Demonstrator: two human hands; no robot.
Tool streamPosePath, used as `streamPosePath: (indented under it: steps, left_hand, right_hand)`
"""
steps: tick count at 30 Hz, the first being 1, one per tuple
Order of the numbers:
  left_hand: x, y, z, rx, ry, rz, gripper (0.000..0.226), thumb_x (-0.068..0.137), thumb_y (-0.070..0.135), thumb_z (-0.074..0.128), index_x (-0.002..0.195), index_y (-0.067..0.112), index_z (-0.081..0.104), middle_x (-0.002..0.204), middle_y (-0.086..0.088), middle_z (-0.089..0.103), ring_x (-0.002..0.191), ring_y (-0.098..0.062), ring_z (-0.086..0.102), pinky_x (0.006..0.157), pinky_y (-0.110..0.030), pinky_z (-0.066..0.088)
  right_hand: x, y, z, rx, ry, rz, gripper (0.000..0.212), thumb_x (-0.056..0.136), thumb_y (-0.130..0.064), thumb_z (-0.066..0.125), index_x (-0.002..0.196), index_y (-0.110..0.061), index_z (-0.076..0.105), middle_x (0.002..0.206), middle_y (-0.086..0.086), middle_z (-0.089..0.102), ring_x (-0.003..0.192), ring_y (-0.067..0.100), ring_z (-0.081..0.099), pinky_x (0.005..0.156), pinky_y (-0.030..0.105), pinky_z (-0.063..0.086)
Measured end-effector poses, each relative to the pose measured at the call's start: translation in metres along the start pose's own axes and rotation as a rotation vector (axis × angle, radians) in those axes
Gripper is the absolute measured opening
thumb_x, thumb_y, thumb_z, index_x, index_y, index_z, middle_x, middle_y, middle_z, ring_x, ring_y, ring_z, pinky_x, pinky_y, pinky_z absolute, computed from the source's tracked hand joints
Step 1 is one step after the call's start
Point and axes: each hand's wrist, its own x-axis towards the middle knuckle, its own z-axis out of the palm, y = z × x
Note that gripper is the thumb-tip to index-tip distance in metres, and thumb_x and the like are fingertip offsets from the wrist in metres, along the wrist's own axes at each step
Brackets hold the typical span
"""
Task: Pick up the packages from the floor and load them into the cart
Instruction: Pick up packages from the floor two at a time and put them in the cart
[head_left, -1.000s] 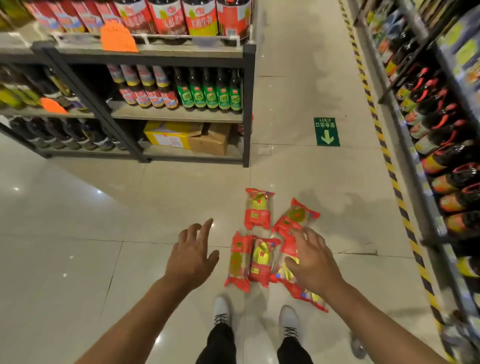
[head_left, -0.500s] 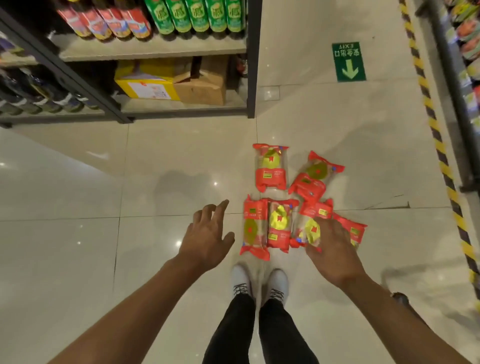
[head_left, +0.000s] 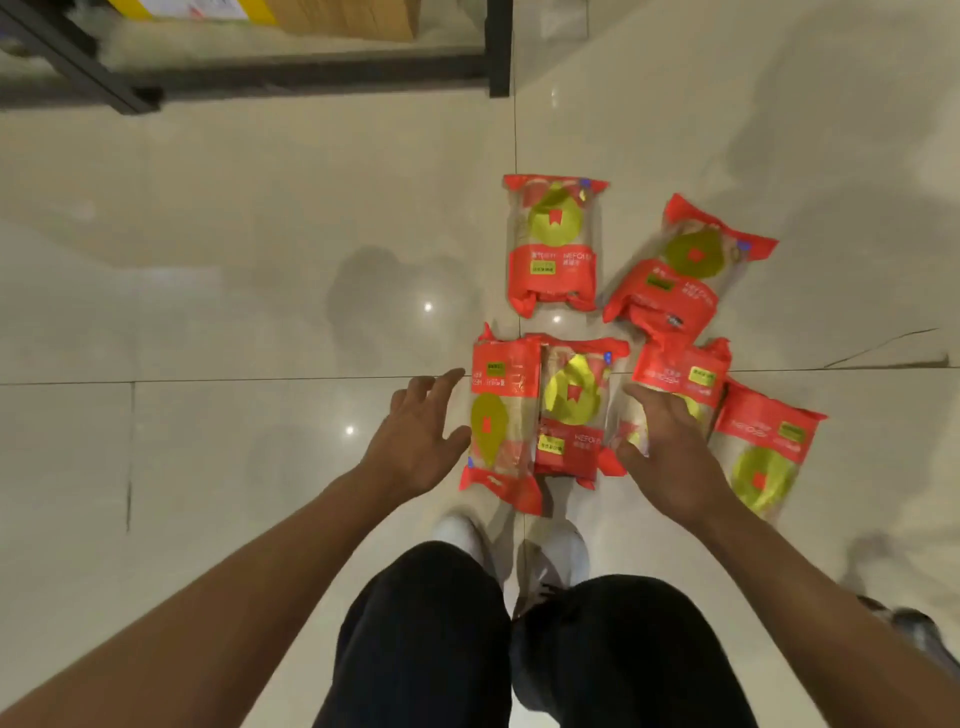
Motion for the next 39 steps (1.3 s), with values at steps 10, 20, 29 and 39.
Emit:
streamPosePath:
  steps: [10,20,29,39]
  left_hand:
    - [0.166,-0.116,0.155,-0.12,-0.221,-0.008,0.077,0.079,0.065,0.054,0.144,0.035,0.024,0.144,-0.009,0.043,0.131,-0.029,0.04,0.108,-0.05,0.041]
    - [0.17,-0.131,0.206,-0.744,-0.185,0.071,0.054,0.098,0.035,0.058,0.135,0.039,0.019,0.131,0.008,0.042,0.114,-0.001,0.062,0.08,-0.019,0.057]
    - [0.172,-0.101,0.218,-1.021,-0.098,-0.066,0.056,0.099,0.021,0.057,0.137,0.035,0.017,0.124,-0.008,0.051,0.092,0.002,0.072,0.071,-0.019,0.058]
    - [0.195,-0.113,0.201,-1.289,-0.131,-0.136,0.101,0.086,0.017,0.072,0.147,0.058,0.004,0.123,-0.014,0.07,0.098,-0.035,0.075,0.074,-0.046,0.063]
  right_hand:
    - [0.159,0.122,0.142,0.075,-0.156,0.008,0.073,0.078,-0.032,0.082,0.14,-0.035,0.042,0.129,0.007,0.034,0.113,0.019,0.041,0.095,0.024,0.036]
    - [0.175,0.157,0.187,0.193,0.019,-0.007,0.088,0.077,-0.028,0.084,0.143,-0.04,0.026,0.151,0.006,0.033,0.139,0.029,0.035,0.115,0.047,0.034]
    - [0.17,0.15,0.19,0.369,0.16,-0.017,0.081,0.078,-0.026,0.083,0.136,-0.05,0.033,0.134,-0.005,0.04,0.124,0.01,0.042,0.108,0.037,0.039]
    - [0.162,0.152,0.193,0.649,0.041,-0.002,0.11,0.071,-0.017,0.088,0.152,-0.047,0.021,0.16,-0.021,0.022,0.147,0.008,0.032,0.116,0.046,0.039]
